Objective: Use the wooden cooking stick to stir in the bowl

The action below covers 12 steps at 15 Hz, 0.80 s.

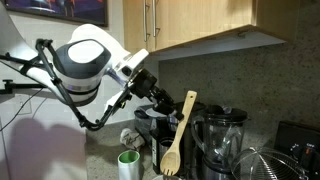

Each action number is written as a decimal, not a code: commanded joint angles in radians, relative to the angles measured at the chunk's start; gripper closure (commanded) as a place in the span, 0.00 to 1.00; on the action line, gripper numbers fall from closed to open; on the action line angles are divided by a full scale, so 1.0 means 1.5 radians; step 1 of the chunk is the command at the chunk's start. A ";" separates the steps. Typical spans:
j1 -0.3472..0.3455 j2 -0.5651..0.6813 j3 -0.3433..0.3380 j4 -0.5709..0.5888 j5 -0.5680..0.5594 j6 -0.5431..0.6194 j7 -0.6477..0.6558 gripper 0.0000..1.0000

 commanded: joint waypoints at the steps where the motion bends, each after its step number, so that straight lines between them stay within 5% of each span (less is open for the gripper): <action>1: -0.064 0.010 0.052 -0.018 -0.054 0.031 0.065 0.93; 12: -0.233 0.048 0.203 -0.019 -0.234 0.076 0.274 0.93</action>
